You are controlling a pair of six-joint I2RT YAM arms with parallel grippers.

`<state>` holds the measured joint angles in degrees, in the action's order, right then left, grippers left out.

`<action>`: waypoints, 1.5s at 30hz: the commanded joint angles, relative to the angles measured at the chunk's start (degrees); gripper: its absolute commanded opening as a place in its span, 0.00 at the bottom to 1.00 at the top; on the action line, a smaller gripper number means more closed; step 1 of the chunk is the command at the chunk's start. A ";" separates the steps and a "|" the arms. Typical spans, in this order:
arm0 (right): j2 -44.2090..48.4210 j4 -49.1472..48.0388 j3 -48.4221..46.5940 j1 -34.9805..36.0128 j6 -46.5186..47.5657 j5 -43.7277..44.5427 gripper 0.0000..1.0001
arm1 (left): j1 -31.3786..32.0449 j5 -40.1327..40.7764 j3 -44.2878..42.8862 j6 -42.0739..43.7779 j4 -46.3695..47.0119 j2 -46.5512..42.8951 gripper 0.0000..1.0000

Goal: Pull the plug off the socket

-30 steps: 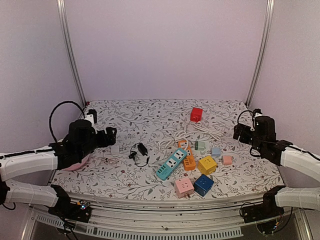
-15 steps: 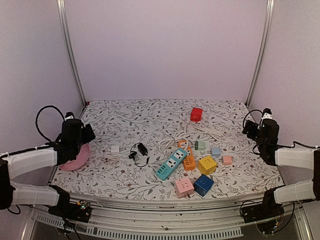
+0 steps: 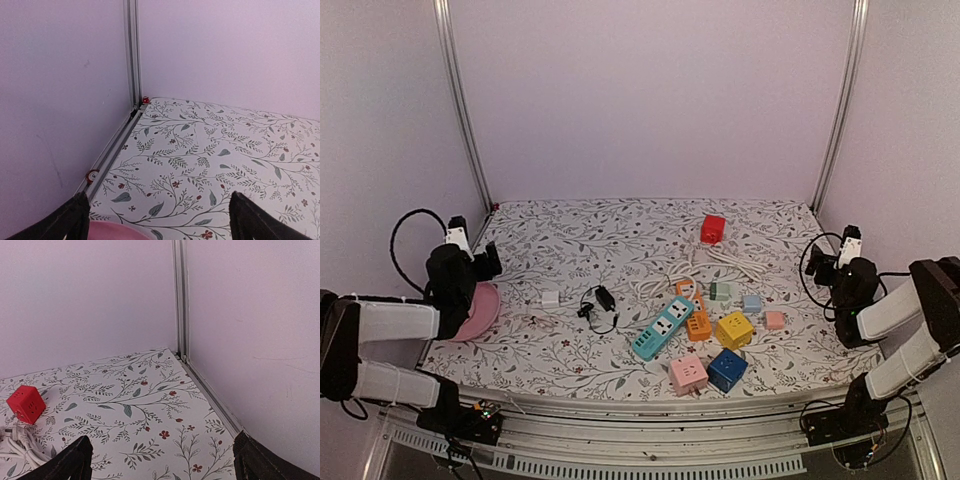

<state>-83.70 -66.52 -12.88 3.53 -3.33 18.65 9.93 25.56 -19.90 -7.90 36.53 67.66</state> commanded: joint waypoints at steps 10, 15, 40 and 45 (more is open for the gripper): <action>-4.11 -10.00 0.51 -1.71 4.44 -9.69 0.99 | -6.94 -11.74 11.15 8.50 40.83 14.18 0.97; -4.17 -9.94 0.49 -1.67 4.41 -9.57 0.99 | -10.58 -13.12 13.36 3.72 48.07 18.71 0.97; -4.28 -9.53 0.19 -1.68 4.39 -9.80 0.99 | -9.67 -22.28 5.49 9.55 37.65 21.24 0.97; -4.28 -9.43 0.14 -1.68 4.30 -9.78 0.99 | -9.67 -22.23 5.49 9.59 37.65 21.20 0.97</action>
<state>-87.39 -74.67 -12.03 2.17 0.95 9.43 -0.01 4.08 -13.56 0.91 74.61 88.51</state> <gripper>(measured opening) 0.989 0.973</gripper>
